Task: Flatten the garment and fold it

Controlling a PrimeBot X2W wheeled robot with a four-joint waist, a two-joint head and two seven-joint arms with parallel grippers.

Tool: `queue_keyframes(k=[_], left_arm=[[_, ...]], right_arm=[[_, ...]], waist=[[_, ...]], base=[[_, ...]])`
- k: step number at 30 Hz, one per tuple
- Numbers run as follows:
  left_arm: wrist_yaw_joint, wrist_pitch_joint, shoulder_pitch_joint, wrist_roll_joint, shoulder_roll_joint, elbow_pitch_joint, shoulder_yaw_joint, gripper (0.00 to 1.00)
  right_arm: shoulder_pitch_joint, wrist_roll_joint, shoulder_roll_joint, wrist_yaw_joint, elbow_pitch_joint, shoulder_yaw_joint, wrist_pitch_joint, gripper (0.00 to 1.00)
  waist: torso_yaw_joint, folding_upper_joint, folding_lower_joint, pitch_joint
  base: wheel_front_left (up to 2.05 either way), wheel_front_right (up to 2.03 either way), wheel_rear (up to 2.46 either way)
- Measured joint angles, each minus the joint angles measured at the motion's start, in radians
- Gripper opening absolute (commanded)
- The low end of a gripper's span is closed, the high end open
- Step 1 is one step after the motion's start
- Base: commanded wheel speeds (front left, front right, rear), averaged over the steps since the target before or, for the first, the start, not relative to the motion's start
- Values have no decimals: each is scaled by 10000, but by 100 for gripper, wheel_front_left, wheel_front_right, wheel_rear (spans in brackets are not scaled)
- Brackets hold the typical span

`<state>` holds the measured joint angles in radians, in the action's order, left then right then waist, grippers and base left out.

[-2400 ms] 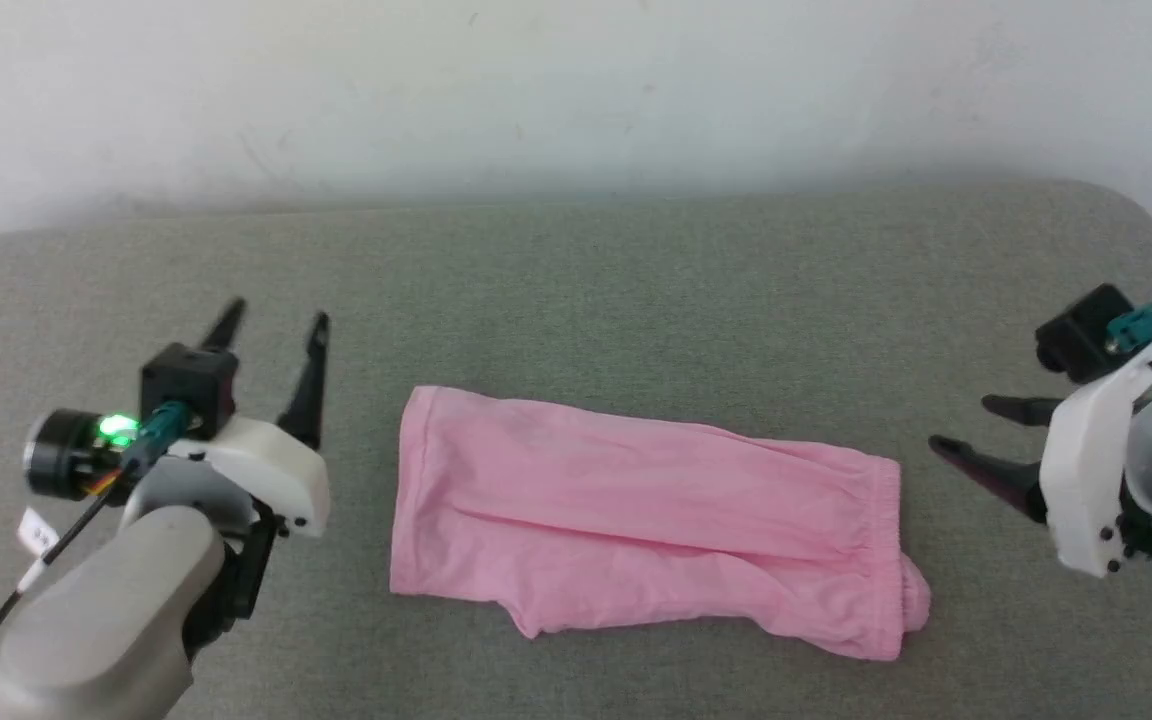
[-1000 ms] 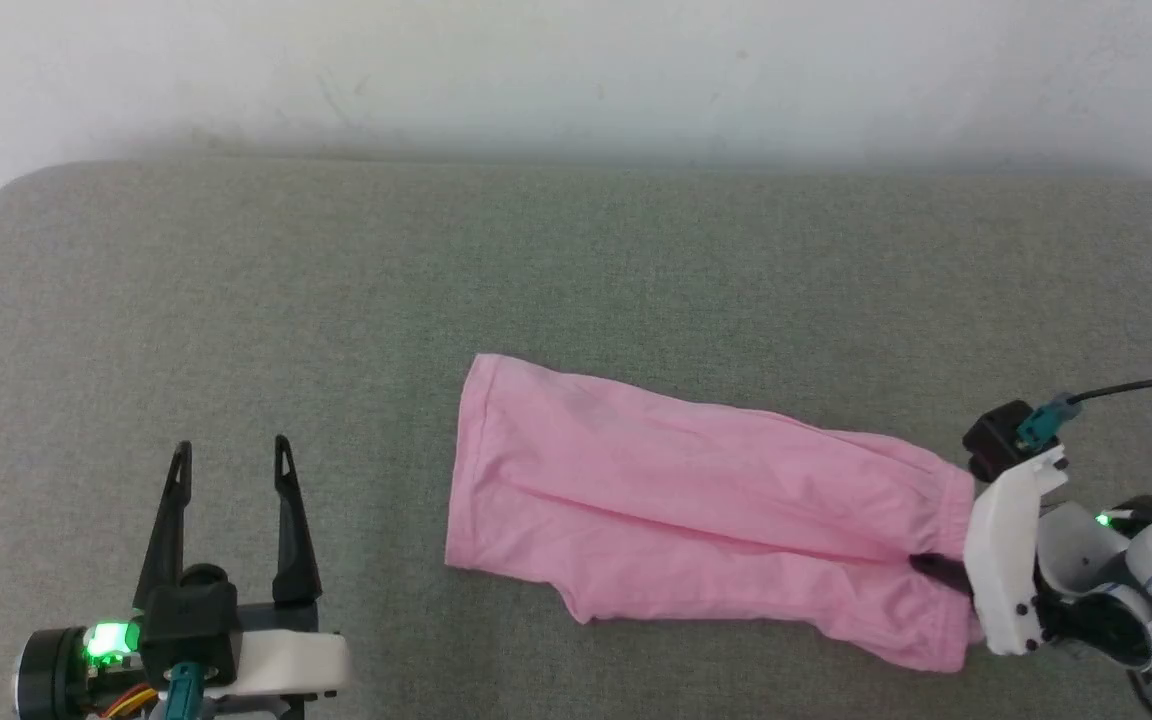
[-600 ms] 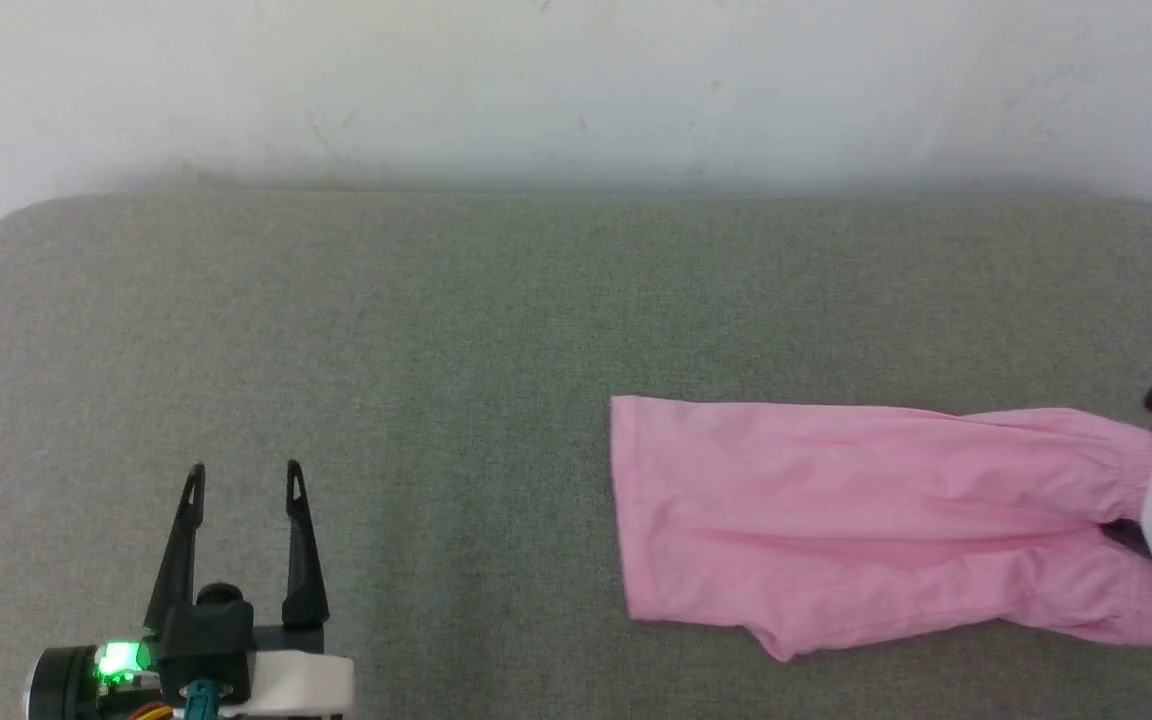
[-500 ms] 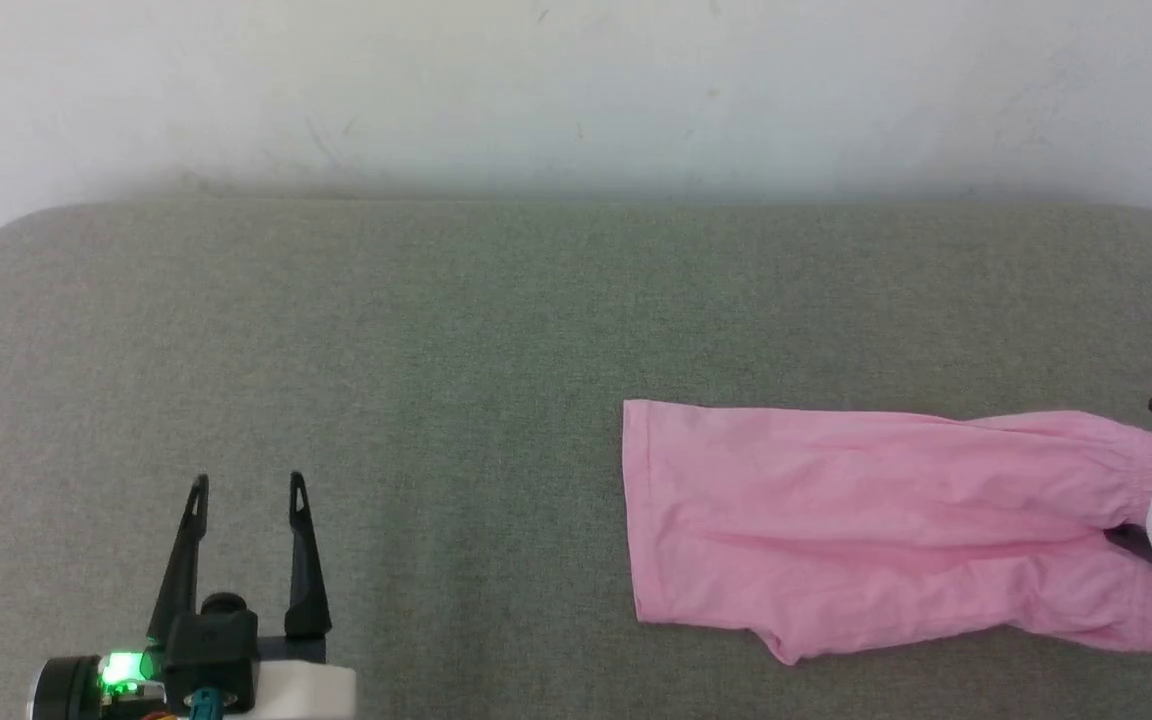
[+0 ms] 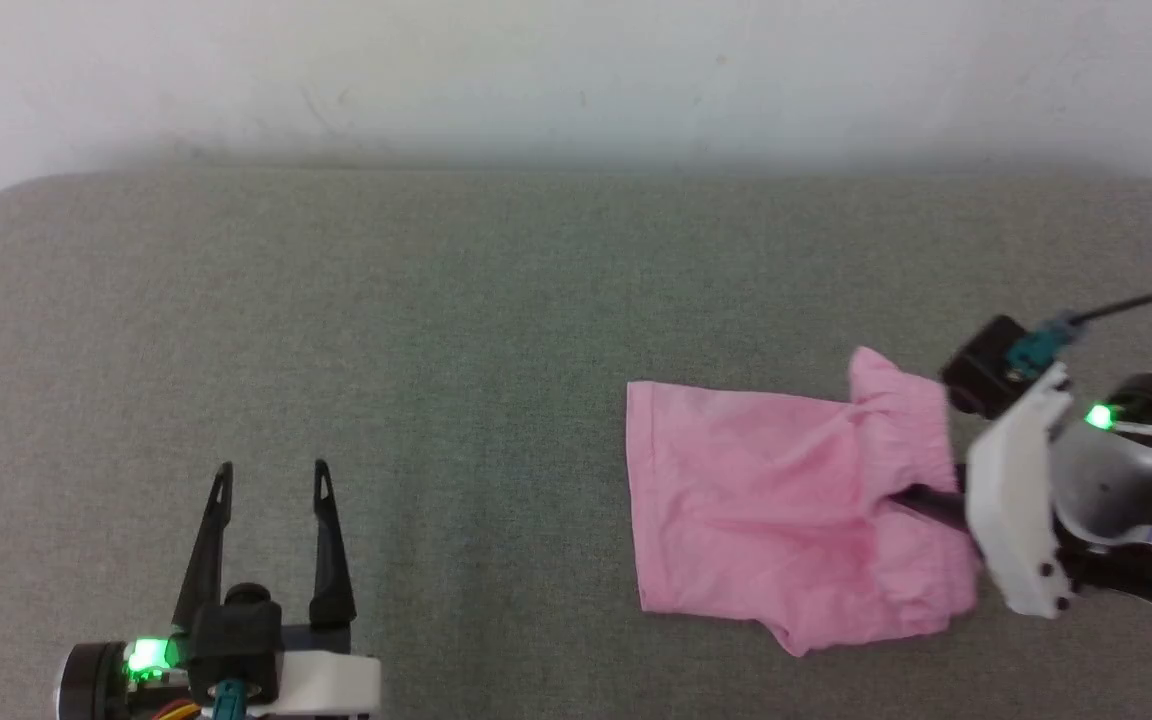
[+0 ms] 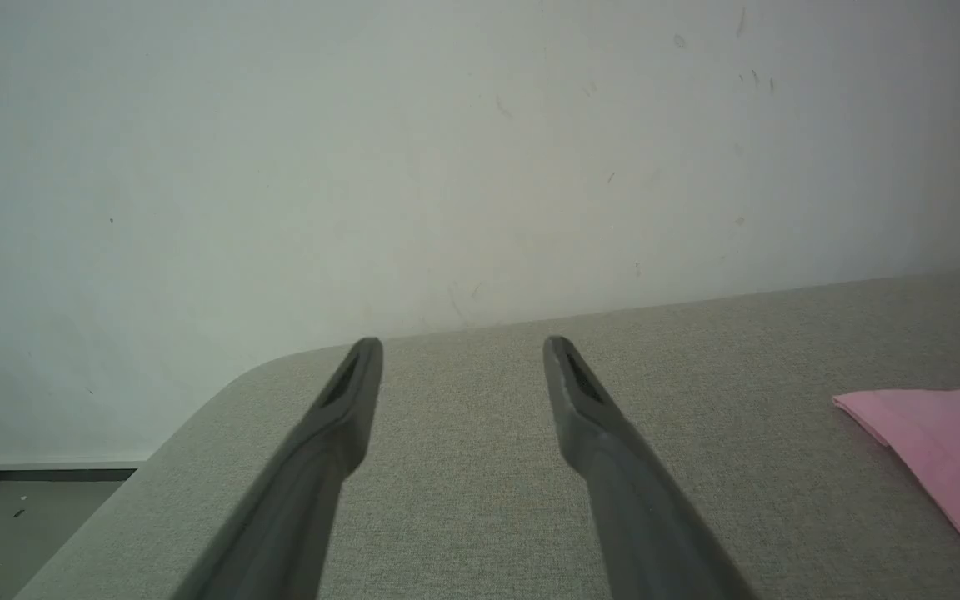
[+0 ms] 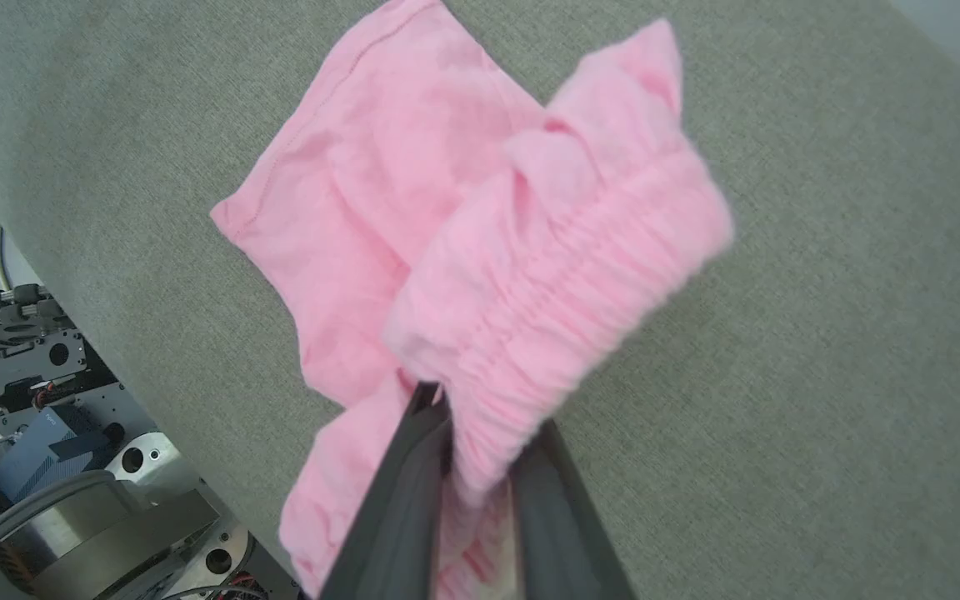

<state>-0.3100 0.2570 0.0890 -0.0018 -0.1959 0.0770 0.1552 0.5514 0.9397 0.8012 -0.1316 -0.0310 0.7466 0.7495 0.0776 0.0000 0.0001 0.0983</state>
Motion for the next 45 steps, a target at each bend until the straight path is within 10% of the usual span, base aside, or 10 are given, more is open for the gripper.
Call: queue_keyframes(k=[18, 20, 21, 22, 27, 37, 45], left_arm=[[0, 0, -1088, -4, 349, -150, 389, 100], [-44, 0, -1099, -6, 339, -190, 337, 100], [-92, 0, -1103, -6, 339, -217, 318, 100], [-109, 0, -1102, -6, 336, -244, 288, 100], [-251, 0, -982, -13, 261, -349, 63, 100], [-290, 2, -535, -69, 15, -221, -286, 100], [-163, 0, -437, -69, -44, -119, -272, 100]], right_arm=[[2004, -1081, -2917, 2, 4042, 2700, -706, 0], [2121, -1026, -2903, 0, 4117, 2926, -1003, 20], [2176, -1037, -2865, 0, 4109, 3028, -1233, 49], [2194, -1026, -2823, 0, 4082, 3131, -1467, 100], [2216, -980, -2301, -2, 3310, 3212, -2961, 100], [2072, -2351, -1636, 0, 2429, 525, -6702, 100], [94, -4959, -3016, 0, 3093, -3545, -9570, 100]], waist=[[802, 0, -1, 1174], [810, 0, 1, 1208], [799, 0, 0, 1195], [788, 0, 0, 1165], [644, 0, 0, 836], [-142, 0, -1, 9], [-635, 0, -2, -420]], base=[[0, 0, 0], [0, 0, 0], [0, 0, 0], [0, 0, 0], [0, 0, 0], [0, 0, 0], [0, 0, 0]])
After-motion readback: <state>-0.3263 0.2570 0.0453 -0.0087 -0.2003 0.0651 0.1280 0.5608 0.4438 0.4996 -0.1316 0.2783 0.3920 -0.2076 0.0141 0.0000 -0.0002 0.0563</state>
